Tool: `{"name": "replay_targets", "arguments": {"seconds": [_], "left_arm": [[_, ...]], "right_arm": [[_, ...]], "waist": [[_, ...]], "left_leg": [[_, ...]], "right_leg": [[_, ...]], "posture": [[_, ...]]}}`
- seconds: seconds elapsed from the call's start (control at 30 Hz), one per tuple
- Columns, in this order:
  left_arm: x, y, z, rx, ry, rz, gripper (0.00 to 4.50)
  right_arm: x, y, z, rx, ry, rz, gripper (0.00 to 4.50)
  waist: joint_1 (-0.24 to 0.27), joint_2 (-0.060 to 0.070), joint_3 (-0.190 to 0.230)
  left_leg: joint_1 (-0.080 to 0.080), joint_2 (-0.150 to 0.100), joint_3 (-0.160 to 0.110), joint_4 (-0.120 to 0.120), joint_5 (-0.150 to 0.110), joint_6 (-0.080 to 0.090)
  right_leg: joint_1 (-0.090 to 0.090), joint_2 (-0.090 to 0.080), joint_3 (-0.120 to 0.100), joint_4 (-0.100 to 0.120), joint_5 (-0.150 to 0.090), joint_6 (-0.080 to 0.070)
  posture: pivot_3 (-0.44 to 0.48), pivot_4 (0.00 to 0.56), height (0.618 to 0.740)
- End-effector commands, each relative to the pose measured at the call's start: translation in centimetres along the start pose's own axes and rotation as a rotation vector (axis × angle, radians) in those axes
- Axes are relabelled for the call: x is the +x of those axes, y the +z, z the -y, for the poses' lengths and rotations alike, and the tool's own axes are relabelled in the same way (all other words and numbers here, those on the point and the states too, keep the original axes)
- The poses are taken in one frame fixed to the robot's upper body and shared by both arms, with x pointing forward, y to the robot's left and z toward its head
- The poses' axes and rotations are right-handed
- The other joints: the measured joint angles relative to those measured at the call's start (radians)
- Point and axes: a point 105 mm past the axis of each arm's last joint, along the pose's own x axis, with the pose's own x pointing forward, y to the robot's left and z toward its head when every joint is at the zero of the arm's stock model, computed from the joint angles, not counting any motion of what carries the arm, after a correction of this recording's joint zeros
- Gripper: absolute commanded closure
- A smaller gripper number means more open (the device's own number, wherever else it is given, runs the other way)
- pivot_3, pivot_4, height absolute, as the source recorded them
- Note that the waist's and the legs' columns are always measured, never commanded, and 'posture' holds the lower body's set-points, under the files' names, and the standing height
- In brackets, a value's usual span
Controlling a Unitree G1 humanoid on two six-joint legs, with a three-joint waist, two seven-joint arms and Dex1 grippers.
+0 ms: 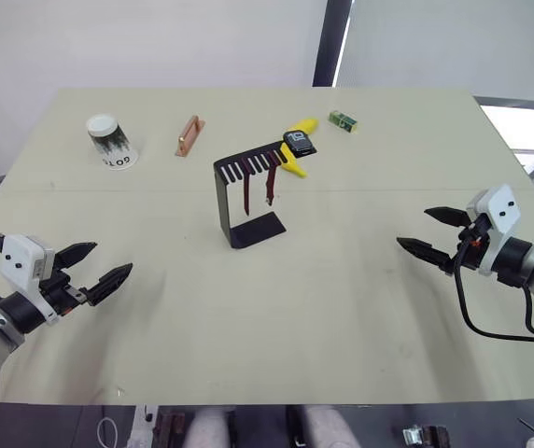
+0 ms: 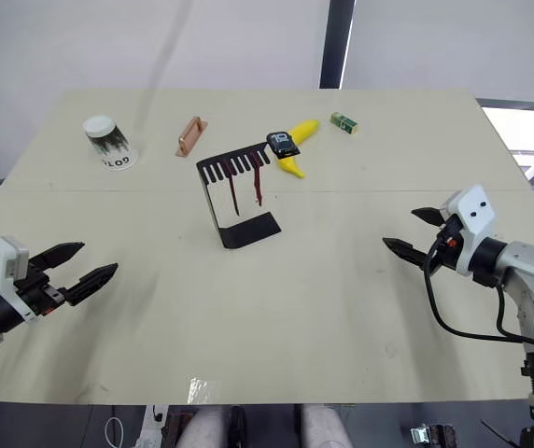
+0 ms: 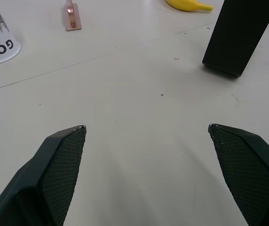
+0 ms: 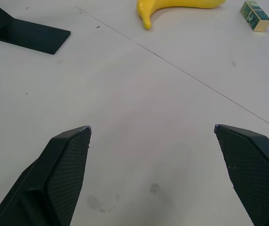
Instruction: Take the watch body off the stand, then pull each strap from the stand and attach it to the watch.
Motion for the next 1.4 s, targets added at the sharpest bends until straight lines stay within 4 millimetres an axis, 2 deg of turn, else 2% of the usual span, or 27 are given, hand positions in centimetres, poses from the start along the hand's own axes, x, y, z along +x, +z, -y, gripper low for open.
{"name": "replay_targets", "arguments": {"seconds": [0.03,0.33,0.43,0.53,0.7,0.87,0.97,1.07,1.2,1.4], "left_arm": [[-0.1,1.0,-0.2,0.034,0.009,0.022,0.00],[0.4,2.1,-0.6,0.038,0.042,0.054,0.00],[0.9,2.7,0.3,0.046,0.001,0.063,0.00],[1.1,3.5,0.9,0.051,-0.043,0.069,0.00],[1.8,5.9,2.6,0.044,-0.172,0.100,0.00],[2.9,9.1,6.5,0.086,-0.385,0.140,0.00],[3.8,10.7,7.8,0.135,-0.459,0.171,0.00],[4.6,12.3,8.2,0.167,-0.486,0.206,0.00],[5.2,13.4,8.5,0.200,-0.531,0.220,0.00],[6.0,14.2,7.7,0.214,-0.521,0.255,0.00]], "right_arm": [[-0.4,1.2,0.6,-0.022,-0.038,0.044,0.06],[0.4,1.1,0.3,0.001,-0.083,0.082,0.06],[0.7,0.8,-0.3,-0.002,-0.090,0.086,0.06],[0.7,1.4,-0.7,-0.005,-0.105,0.105,0.06],[0.6,3.6,-2.0,-0.007,-0.130,0.167,0.06],[1.7,6.8,-6.5,0.005,-0.047,0.262,0.06],[2.6,9.1,-9.0,0.051,-0.009,0.332,0.06],[4.0,10.6,-10.3,0.097,-0.052,0.352,0.06],[4.7,12.7,-11.2,0.189,-0.048,0.386,0.06],[6.1,14.3,-11.0,0.266,-0.084,0.360,0.06]], "waist": [[0.000,0.000,0.000],[0.002,0.000,0.000],[0.002,0.000,0.000],[0.002,0.000,0.000],[0.002,0.000,0.000],[0.003,0.000,0.000],[0.000,0.000,0.000],[-0.004,0.000,0.000],[-0.004,0.000,0.000],[-0.010,0.000,0.000]], "left_leg": [[0.000,0.000,0.000,0.000,0.000,0.000],[0.000,0.000,0.000,0.000,0.000,0.000],[0.000,0.000,0.000,0.000,0.000,0.000],[-0.001,0.000,0.000,0.000,0.000,0.000],[0.000,0.000,0.000,0.000,0.000,0.000],[-0.001,0.000,-0.001,0.000,0.000,0.000],[-0.001,0.000,-0.001,0.000,0.001,-0.001],[-0.001,0.000,-0.001,0.000,0.001,-0.002],[-0.002,0.000,-0.002,0.000,0.001,-0.002],[-0.002,0.000,-0.002,0.001,0.001,-0.002]], "right_leg": [[0.000,0.000,0.000,0.000,0.000,0.000],[0.000,0.000,0.000,0.001,0.000,0.000],[0.000,0.000,0.000,0.001,0.000,0.000],[0.000,0.000,0.000,0.002,0.000,0.000],[0.000,0.000,0.000,0.002,0.000,0.000],[0.000,0.000,-0.001,0.003,0.000,0.000],[0.000,0.001,0.000,0.003,0.000,0.000],[-0.001,0.002,0.000,0.005,0.000,0.000],[-0.002,0.001,0.000,0.005,0.000,0.000],[-0.003,0.001,-0.001,0.007,0.000,0.000]], "posture": [[0.000,0.150,0.740],[0.000,0.150,0.740],[0.000,0.150,0.740],[0.000,0.150,0.740],[0.000,0.150,0.740],[0.000,0.150,0.740],[0.000,0.150,0.740],[0.000,0.150,0.740],[0.000,0.150,0.740],[0.000,0.150,0.740]]}}
